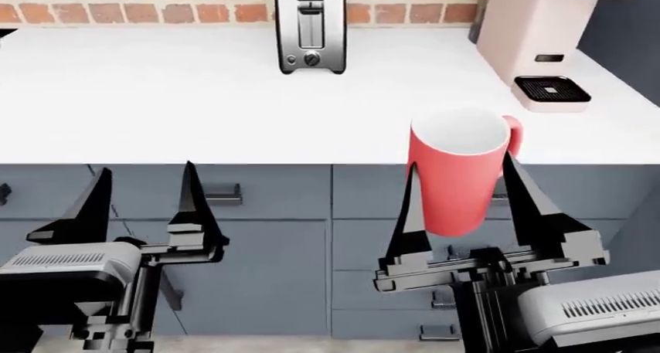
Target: Pick the mug from the cabinet, place it under the coffee machine dispenser, and press the start button.
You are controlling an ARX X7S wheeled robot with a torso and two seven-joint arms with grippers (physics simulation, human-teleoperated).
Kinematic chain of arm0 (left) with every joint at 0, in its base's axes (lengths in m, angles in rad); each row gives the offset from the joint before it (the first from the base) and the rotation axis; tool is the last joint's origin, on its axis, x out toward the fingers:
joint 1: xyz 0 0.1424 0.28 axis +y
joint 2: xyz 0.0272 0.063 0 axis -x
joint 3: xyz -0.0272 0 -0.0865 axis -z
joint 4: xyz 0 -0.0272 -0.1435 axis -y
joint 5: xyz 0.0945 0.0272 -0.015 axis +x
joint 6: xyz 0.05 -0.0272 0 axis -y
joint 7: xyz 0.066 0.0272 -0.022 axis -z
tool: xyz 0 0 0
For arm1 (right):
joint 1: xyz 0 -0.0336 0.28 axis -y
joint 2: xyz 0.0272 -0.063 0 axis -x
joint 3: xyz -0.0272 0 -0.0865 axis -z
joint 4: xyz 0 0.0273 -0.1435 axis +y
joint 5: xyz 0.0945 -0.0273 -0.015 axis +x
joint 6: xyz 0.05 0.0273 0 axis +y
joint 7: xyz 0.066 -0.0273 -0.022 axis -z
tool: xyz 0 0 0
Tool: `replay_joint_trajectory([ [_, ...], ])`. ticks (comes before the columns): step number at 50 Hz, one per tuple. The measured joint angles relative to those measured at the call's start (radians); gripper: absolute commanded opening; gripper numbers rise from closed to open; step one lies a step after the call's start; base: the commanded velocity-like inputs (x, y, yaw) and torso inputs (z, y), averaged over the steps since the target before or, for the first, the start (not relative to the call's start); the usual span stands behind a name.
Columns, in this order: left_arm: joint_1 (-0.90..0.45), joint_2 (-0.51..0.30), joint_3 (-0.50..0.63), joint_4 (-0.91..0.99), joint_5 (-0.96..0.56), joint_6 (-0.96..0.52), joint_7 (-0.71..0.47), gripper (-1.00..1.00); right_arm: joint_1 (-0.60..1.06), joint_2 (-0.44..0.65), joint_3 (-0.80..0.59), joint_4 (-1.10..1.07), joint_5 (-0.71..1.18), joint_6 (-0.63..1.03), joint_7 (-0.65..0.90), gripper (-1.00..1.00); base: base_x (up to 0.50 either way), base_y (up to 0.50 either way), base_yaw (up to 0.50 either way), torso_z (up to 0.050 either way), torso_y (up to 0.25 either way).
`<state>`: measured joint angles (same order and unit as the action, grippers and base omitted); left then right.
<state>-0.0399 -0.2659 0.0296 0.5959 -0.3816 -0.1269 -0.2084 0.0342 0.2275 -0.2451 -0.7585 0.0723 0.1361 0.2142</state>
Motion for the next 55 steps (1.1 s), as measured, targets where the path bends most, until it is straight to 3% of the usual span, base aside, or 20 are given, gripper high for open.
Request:
replay_joint_trajectory([
  [39,0.000,-0.017,0.009,0.006,-0.020,0.000,-0.018,1.00,0.004,0.022,-0.013,0.002,0.011,-0.008,0.021,-1.00,0.12,-0.50,0.00,0.000,0.001],
  [55,0.002,-0.024,0.012,0.005,-0.023,0.004,-0.024,1.00,0.004,0.030,-0.027,0.006,0.009,-0.025,0.025,-1.00,0.00,-0.06,0.00,0.000,0.000],
])
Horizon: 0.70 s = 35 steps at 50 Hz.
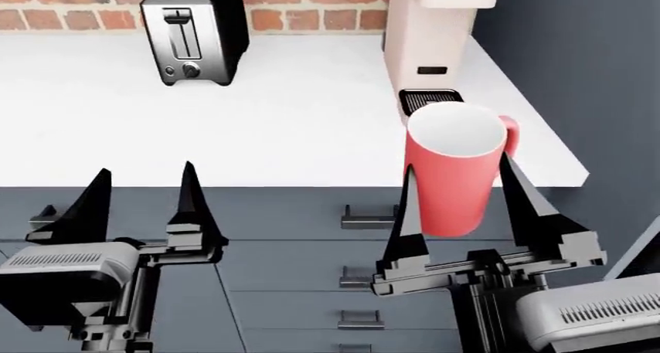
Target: Pick the mug from the cabinet, place it under the coffee machine dispenser, and press the start button.
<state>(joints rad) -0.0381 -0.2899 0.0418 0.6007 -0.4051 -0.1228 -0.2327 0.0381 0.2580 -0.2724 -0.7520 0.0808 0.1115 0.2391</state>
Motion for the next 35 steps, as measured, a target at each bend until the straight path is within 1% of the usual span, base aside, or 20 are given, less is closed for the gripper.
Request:
replay_joint_trajectory([
  [9,-0.001,-0.003,0.003,0.001,-0.004,0.000,-0.004,1.00,0.001,0.004,0.003,0.004,0.013,-0.007,0.004,-1.00,0.00,-0.49,0.00,0.001,0.000],
  [16,-0.002,-0.004,0.006,0.003,-0.007,0.000,-0.007,1.00,0.004,0.009,0.003,0.004,0.015,-0.006,0.008,-1.00,0.00,0.00,0.00,0.000,0.001],
  [35,-0.002,-0.011,0.010,0.002,-0.012,0.004,-0.014,1.00,0.007,0.013,0.002,0.011,0.026,-0.007,0.020,-1.00,0.50,0.00,0.00,0.000,0.001],
])
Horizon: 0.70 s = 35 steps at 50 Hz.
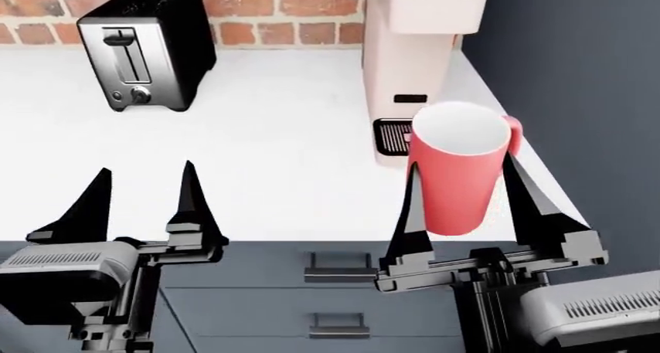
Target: Pick the mug from the cabinet, place it under the coffee machine dispenser, and press the start button.
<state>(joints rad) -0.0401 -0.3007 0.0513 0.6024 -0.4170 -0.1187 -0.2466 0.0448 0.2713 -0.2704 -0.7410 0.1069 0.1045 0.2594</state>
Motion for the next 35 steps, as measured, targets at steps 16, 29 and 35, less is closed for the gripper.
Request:
replay_joint_trajectory([
  [16,0.000,-0.005,0.005,-0.004,-0.002,0.004,-0.006,1.00,-0.001,0.006,-0.005,0.004,0.003,-0.008,0.009,-1.00,0.25,0.00,0.00,0.000,0.001],
  [29,-0.002,-0.008,0.009,-0.005,-0.006,0.005,-0.010,1.00,0.038,0.007,-0.006,0.025,-0.007,0.020,0.017,-1.00,0.00,0.00,0.00,0.000,0.000],
  [35,-0.004,-0.011,0.008,-0.003,-0.011,0.003,-0.014,1.00,0.091,0.002,0.001,0.073,0.002,0.045,0.016,-1.00,0.00,0.00,0.00,0.000,0.000],
])
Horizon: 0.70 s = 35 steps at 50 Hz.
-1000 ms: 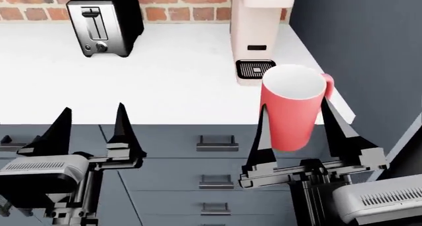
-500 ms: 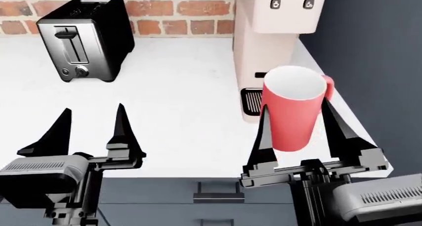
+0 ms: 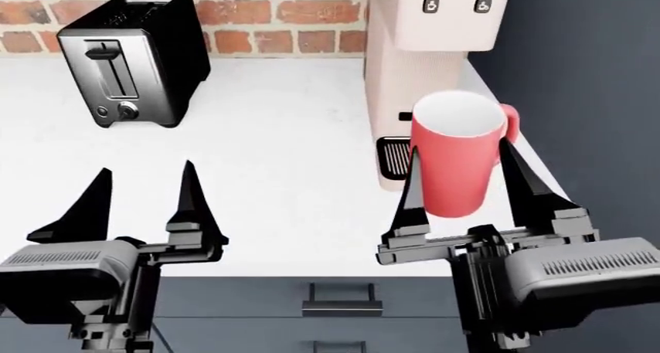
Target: Pick the mug from the cabinet, place it under the coffee machine dispenser, and press the start button.
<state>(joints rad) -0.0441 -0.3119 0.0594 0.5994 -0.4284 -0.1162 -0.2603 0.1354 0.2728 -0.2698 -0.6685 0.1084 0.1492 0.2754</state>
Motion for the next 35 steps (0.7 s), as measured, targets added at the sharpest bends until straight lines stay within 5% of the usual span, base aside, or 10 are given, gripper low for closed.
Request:
replay_joint_trajectory([
  [35,-0.001,-0.012,0.001,0.002,-0.016,0.003,-0.014,1.00,0.211,-0.044,0.022,0.317,0.078,0.045,-0.012,-1.00,0.00,0.00,0.00,0.000,0.001],
])
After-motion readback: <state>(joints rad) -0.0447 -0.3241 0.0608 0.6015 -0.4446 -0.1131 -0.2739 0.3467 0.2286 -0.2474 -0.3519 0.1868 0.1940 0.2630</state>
